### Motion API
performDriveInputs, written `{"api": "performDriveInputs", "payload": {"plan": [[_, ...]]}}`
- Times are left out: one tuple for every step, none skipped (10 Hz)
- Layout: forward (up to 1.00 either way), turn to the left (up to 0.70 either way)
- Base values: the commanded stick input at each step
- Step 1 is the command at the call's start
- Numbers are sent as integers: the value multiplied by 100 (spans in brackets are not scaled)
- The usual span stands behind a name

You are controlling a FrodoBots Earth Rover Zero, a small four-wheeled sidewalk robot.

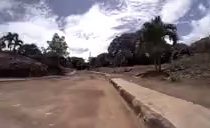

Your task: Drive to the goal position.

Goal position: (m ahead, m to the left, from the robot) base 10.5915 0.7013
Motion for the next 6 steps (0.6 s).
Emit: {"api": "performDriveInputs", "payload": {"plan": [[100,27],[100,21],[100,13],[100,5],[100,0],[100,0]]}}
